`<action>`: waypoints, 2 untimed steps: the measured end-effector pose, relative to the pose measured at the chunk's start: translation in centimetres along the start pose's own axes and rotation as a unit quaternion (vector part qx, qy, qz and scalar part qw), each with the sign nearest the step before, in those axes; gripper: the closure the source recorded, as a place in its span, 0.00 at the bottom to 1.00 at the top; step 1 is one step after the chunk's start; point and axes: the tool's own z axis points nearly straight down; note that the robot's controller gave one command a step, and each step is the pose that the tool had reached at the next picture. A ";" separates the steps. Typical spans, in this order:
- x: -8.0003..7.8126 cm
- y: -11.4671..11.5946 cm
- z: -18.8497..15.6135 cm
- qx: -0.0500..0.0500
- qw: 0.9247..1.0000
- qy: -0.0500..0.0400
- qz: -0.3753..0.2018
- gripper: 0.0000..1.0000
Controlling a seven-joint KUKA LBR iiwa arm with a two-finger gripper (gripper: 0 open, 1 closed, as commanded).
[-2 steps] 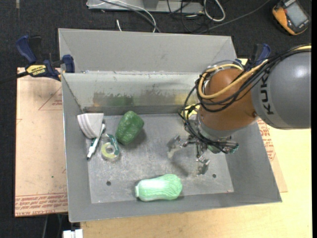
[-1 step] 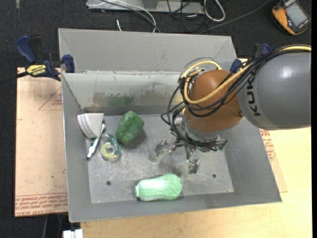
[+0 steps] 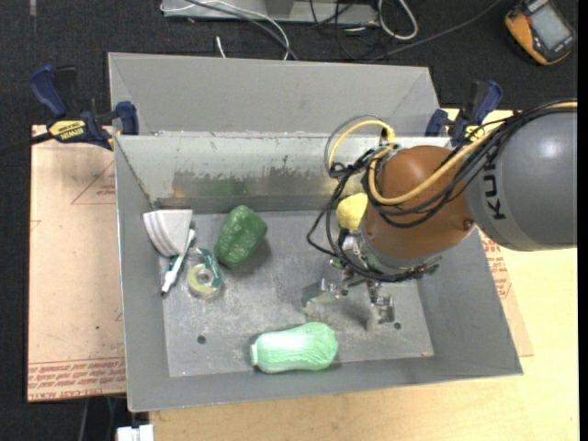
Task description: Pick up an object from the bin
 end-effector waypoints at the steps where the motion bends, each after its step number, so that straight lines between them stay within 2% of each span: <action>1: -5.1 0.7 0.3 0.001 0.999 0.004 -0.036 0.00; 2: -1.1 2.8 0.4 0.005 0.990 -0.004 -0.141 0.00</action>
Offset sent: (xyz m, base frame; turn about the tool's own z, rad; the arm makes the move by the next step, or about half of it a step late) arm -0.0598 -0.0439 -0.0060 -0.4359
